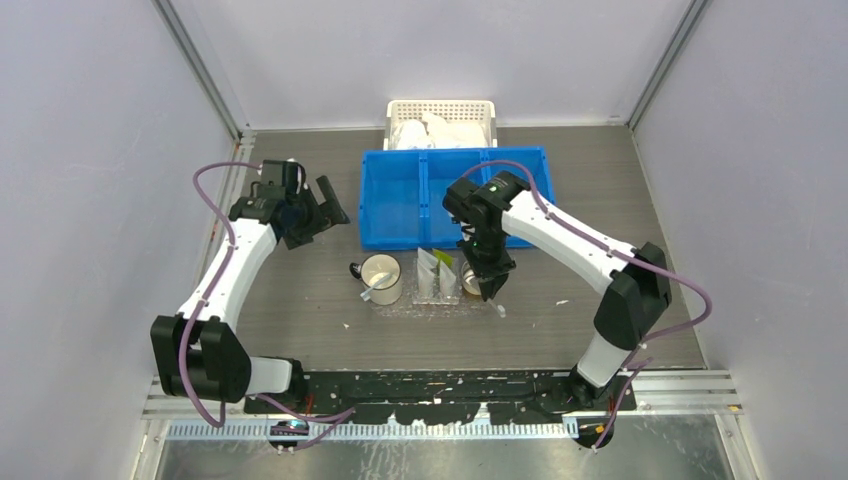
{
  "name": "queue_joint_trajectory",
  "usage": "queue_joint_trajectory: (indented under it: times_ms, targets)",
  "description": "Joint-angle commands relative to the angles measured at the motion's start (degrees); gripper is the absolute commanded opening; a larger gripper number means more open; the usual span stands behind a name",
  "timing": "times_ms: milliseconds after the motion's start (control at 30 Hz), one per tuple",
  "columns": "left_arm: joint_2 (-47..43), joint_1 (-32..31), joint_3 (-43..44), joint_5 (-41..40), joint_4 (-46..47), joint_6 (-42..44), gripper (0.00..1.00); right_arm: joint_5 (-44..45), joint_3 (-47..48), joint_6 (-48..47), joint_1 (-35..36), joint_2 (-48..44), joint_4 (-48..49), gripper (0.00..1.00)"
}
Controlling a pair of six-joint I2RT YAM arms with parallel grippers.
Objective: Prepare toiletry sets of a toothbrush and toothpaste on the tray
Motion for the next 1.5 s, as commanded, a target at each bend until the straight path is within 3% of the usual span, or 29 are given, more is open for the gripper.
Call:
queue_joint_trajectory:
  times_ms: [0, 433, 533, 667, 700, 933, 1167, 1300, 1467]
  targets:
    - [-1.6, 1.1, 0.0, 0.3, 0.1, 1.2, 1.00, -1.7, 1.2, -2.6, -0.5, 2.0, 1.8, 0.07]
    - [-0.9, 2.4, 0.6, 0.6, 0.1, 1.7, 1.00, -2.9, 2.5, -6.7, -4.4, 7.1, 3.0, 0.13]
    - [-0.9, 2.5, 1.1, 0.4, 0.0, 1.7, 1.00, -2.8, 3.1, -7.6, -5.7, 7.6, 2.8, 0.21]
    - [-0.9, 2.6, 1.3, 0.2, -0.1, 1.6, 1.00, -2.2, 4.9, -7.8, -6.7, 7.4, 3.2, 0.44]
    - [-0.8, 2.6, 1.3, 0.1, -0.2, 1.7, 1.00, -2.2, 5.3, -7.7, -6.9, 7.3, 3.5, 0.45]
    - [-1.5, 2.6, 1.3, -1.4, -1.5, 1.9, 1.00, -0.8, 6.1, -4.4, -8.5, 1.8, 10.2, 0.50]
    - [-0.1, 2.6, 2.2, -7.0, -6.3, 1.7, 1.00, 10.3, -2.4, 1.2, -12.7, -7.5, 20.5, 0.49]
    - [-1.8, 2.5, 0.2, -5.8, -7.1, 1.3, 0.99, 11.7, -7.8, 3.6, -16.4, -12.7, 26.3, 0.46]
    - [-5.8, 2.5, -5.5, -1.8, -5.6, -0.4, 0.91, 9.5, -11.8, 3.3, -19.1, -14.9, 29.1, 0.45]
